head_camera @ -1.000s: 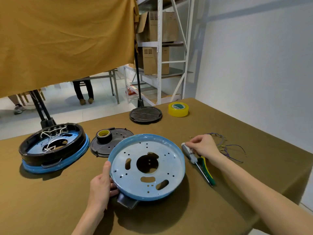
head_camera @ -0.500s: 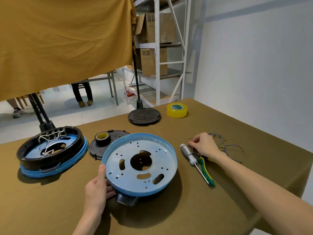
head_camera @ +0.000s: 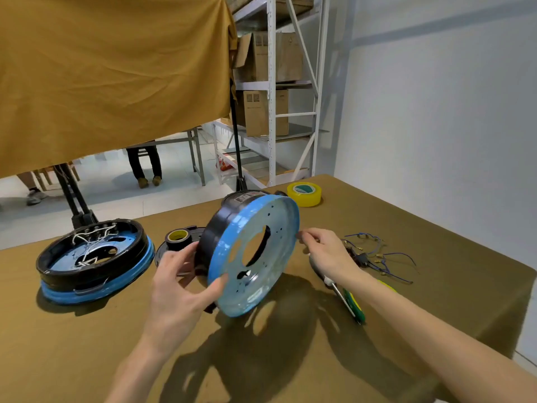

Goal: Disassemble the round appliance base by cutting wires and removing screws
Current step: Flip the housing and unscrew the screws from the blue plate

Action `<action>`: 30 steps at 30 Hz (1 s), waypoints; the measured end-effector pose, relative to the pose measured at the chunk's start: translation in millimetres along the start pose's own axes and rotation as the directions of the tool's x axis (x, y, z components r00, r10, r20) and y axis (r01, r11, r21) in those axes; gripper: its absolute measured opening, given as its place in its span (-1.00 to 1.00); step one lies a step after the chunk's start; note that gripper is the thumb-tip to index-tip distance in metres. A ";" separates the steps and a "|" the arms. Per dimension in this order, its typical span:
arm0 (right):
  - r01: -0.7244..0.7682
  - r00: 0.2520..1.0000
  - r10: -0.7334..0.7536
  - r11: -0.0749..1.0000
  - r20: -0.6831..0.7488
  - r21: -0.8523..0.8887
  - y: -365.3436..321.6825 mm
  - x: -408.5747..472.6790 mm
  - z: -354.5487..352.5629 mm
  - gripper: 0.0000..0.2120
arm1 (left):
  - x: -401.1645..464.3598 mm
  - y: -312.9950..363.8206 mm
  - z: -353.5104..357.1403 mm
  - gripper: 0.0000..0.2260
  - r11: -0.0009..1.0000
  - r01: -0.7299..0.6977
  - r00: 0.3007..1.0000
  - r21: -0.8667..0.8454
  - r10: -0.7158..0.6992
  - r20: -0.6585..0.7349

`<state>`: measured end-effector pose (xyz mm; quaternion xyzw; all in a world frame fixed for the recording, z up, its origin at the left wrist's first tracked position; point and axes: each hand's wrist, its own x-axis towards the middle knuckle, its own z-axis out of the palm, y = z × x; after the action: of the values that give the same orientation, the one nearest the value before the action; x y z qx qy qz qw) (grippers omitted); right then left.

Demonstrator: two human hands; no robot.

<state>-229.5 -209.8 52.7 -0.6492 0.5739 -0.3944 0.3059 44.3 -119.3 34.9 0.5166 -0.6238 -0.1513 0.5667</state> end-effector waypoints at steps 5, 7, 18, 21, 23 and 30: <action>-0.436 0.900 0.225 0.398 0.374 0.807 -16.0 -17.4 4.4 -0.65 | -14.1 1.1 12.4 -0.15 0.912 -0.317 0.947 0.261 0.288 0.145; -0.493 0.852 0.327 0.242 0.408 0.836 -8.5 -20.6 3.7 -0.67 | -21.4 -1.6 17.9 -0.09 0.854 -0.390 0.918 0.344 0.330 0.221; -0.612 0.759 0.444 0.239 0.476 0.754 36.6 -43.1 12.2 -0.64 | -49.3 -31.2 31.6 -0.53 0.987 -0.140 0.933 0.081 0.104 0.346; -0.623 0.766 0.425 0.307 0.482 0.719 42.5 -40.5 11.6 -0.54 | -49.0 -35.0 29.2 -0.62 0.984 -0.168 0.927 0.063 0.137 0.349; -0.615 0.777 0.400 0.319 0.485 0.722 44.0 -38.8 12.9 -0.49 | -48.4 -34.0 28.7 -0.68 0.984 -0.171 0.924 0.049 0.143 0.355; -0.497 0.868 0.239 0.425 0.436 0.757 29.5 -32.0 16.3 -0.47 | -41.3 -25.5 32.7 -0.72 0.991 -0.129 0.940 0.018 0.116 0.320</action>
<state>-231.3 -183.7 14.2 -0.3170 0.3886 -0.4561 0.7352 20.8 -109.3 -17.8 0.4566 -0.7407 -0.1847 0.4570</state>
